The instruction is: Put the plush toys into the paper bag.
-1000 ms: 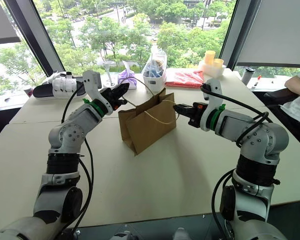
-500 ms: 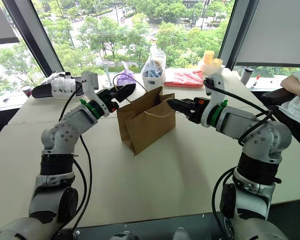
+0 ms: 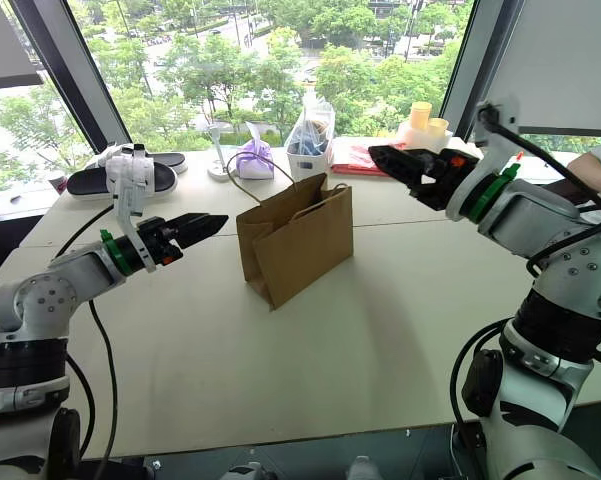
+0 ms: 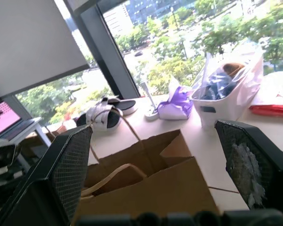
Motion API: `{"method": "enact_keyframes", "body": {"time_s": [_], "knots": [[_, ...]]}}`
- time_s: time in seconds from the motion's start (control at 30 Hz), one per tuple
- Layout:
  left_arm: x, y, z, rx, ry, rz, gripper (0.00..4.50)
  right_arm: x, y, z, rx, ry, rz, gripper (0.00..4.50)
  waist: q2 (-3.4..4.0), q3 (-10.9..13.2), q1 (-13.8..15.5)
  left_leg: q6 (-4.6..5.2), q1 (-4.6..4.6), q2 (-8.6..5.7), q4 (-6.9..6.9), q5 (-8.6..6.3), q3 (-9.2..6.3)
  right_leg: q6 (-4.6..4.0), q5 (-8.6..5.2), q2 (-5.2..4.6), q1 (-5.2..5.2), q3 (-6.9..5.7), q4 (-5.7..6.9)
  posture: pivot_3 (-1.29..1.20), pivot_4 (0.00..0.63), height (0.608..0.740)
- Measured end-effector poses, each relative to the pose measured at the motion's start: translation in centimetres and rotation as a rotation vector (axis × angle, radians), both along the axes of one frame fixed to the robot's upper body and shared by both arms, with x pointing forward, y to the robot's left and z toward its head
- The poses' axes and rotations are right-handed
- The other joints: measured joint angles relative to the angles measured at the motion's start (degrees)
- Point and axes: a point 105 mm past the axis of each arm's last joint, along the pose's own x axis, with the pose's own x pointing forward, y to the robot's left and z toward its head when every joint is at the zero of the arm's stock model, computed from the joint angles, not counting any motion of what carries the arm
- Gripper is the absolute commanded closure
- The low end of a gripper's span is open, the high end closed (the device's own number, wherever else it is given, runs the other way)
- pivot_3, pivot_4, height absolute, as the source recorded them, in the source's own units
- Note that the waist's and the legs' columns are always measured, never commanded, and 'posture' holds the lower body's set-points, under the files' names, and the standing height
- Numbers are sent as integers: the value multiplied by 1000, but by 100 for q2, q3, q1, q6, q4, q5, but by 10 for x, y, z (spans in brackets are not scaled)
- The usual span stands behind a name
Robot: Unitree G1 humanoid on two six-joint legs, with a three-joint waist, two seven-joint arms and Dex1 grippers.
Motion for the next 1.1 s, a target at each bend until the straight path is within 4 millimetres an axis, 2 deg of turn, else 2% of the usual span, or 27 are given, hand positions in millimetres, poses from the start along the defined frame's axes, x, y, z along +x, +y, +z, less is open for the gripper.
{"method": "enact_keyframes", "body": {"time_s": [0.1,0.2,0.23,0.3,0.37,0.4,0.5,0.53,0.6,0.67,0.73,0.9,1.1], "knots": [[-3,-11,-4,-17,-9,-52,0,8,-15,-42,10,104,-68,44,1,0,-4,0,-1,0,-1,0,0,0,0,-2,-1,3,-6,0,150,740],[-3,-22,-9,16,-31,-81,0,9,-9,-87,-41,215,-72,44,3,1,-38,0,2,3,-6,0,1,0,0,0,-11,7,0,0,150,740],[-3,-26,-11,23,-33,-97,0,9,-6,-96,-51,236,-62,277,6,2,-58,0,2,4,-7,0,2,0,0,0,-15,13,4,0,150,740],[-4,-30,-14,30,-36,-113,0,9,2,-103,-86,237,-50,846,9,4,-70,0,2,5,-7,0,7,0,0,1,-21,18,10,0,150,740],[-4,-32,-17,47,-45,-124,0,6,15,-109,-153,212,-23,1891,9,3,-60,0,4,5,-7,0,6,0,0,1,-21,17,13,0,150,740],[-4,-33,-20,55,-48,-129,0,4,27,-115,-197,202,6,2385,10,3,-57,0,4,5,-7,0,7,0,0,2,-21,17,13,0,150,740],[-2,-39,-32,80,-33,-152,0,-6,82,-134,-264,199,185,3852,10,3,-56,0,4,4,-3,0,7,0,0,1,-21,18,14,0,150,740],[-2,-42,-34,91,-39,-163,0,-8,95,-135,-271,192,227,4345,10,3,-51,0,4,4,-1,0,6,0,0,1,-20,18,14,0,150,740],[-2,-47,-39,121,-43,-172,0,-11,117,-129,-287,153,299,4433,9,3,-19,0,3,2,2,0,2,0,0,-1,-17,17,12,0,150,740],[1,-48,-41,139,-56,-157,0,-10,131,-122,-319,103,321,4433,8,2,-8,0,3,2,4,0,-2,0,0,-1,-12,15,9,0,150,740],[2,-53,-45,164,-68,-153,0,-8,141,-124,-341,91,336,4433,8,2,-8,0,3,1,3,0,-4,0,0,0,-11,12,8,0,150,740],[12,-59,-52,176,-74,-91,0,2,142,-142,-386,124,314,4433,8,2,-20,-3,3,1,0,1,-4,0,0,1,-14,11,7,0,150,740],[20,-65,-51,182,-110,-29,0,11,138,-148,-411,122,272,4433,8,2,-24,-3,3,1,-1,2,-3,0,0,0,-15,12,7,0,150,740]]}}
